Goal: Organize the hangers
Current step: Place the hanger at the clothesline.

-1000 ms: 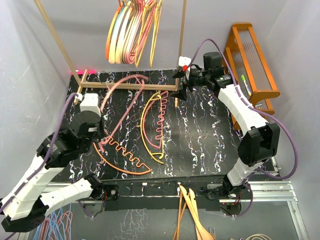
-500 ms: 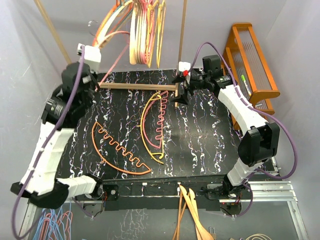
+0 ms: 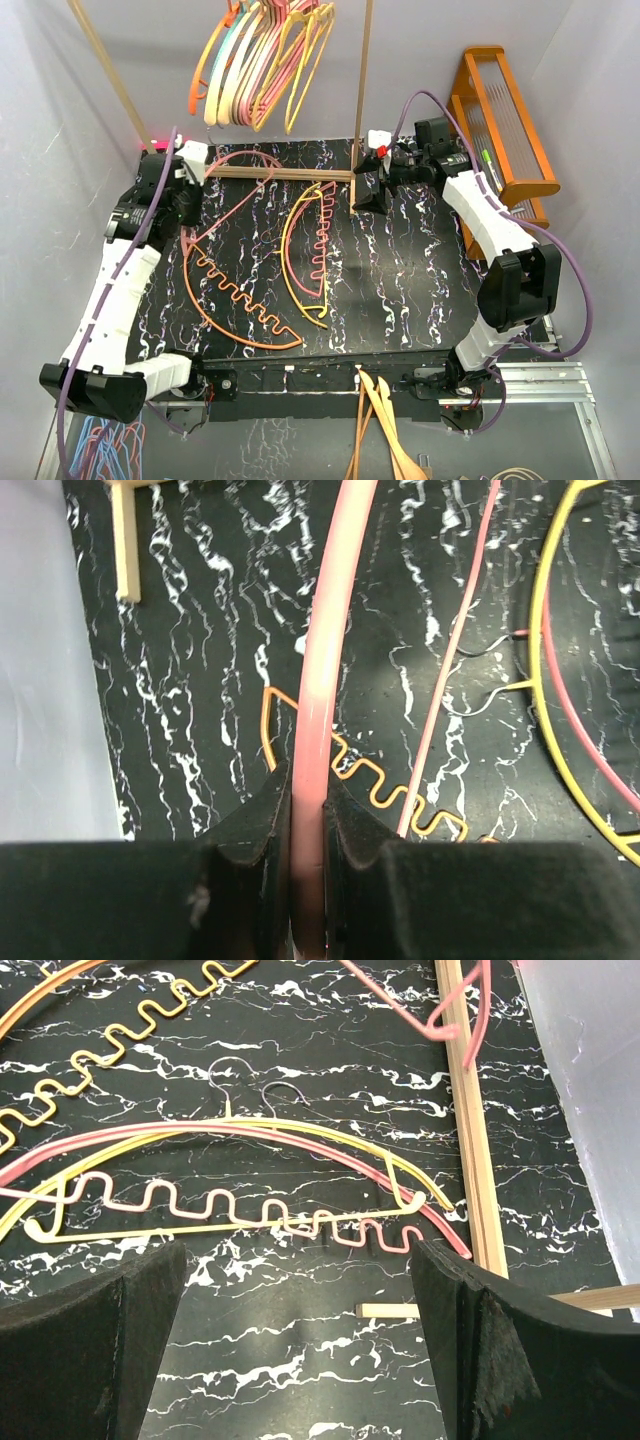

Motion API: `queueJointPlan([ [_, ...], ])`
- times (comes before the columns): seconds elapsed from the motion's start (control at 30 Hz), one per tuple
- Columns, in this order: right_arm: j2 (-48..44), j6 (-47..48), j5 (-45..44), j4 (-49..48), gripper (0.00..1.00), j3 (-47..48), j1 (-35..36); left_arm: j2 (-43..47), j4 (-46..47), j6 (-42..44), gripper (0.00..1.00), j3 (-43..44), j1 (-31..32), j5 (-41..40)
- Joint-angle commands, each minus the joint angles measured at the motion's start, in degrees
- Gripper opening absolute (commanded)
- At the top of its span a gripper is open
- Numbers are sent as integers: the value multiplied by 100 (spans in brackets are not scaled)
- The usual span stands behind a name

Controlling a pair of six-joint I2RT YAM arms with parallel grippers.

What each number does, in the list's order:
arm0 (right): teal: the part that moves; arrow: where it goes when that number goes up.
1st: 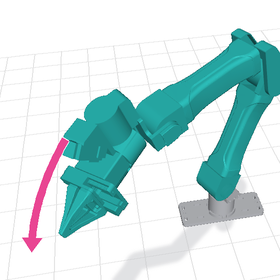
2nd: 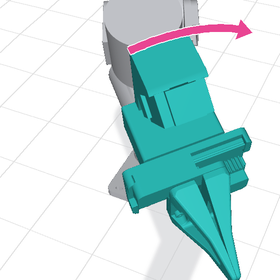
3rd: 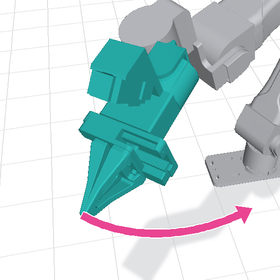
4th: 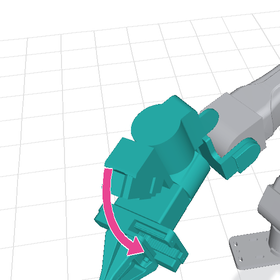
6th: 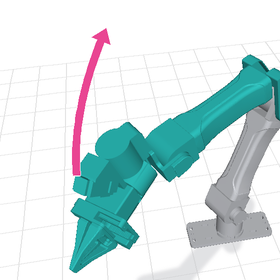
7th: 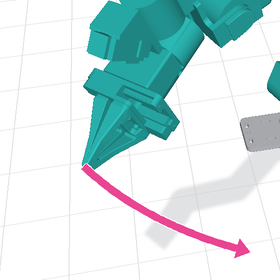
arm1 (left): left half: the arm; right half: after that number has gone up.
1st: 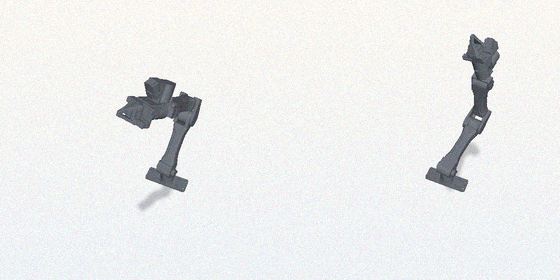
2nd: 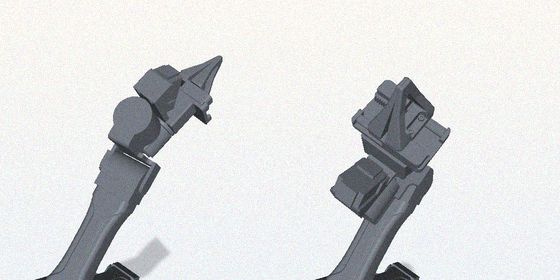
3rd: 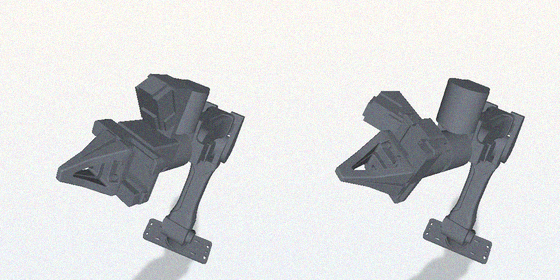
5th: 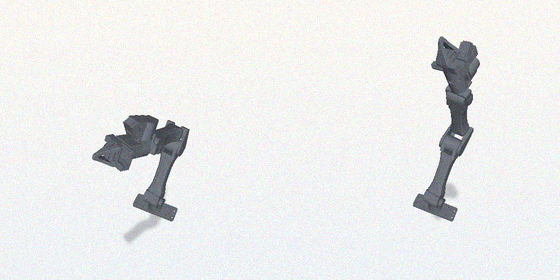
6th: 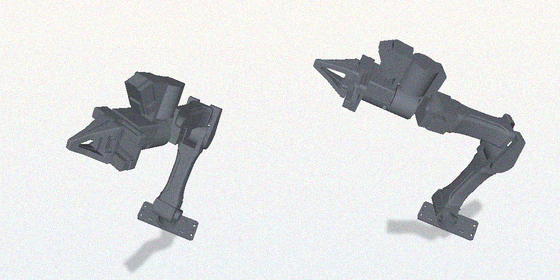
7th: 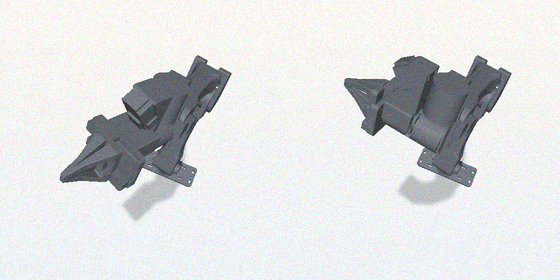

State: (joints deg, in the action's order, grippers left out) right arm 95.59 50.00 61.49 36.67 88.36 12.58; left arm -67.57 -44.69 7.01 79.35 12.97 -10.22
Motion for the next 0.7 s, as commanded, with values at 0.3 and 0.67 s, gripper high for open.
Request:
queueJointPlan([
  [0.3, -57, 286, 190, -110, 98, -256, -54, -454, 800, -283, 0, 236, -1537, 402],
  [0.67, -89, 325, 366, -308, 98, -436, -84, -1960, 327, -79, 0, 3102, -2056, 1507],
])
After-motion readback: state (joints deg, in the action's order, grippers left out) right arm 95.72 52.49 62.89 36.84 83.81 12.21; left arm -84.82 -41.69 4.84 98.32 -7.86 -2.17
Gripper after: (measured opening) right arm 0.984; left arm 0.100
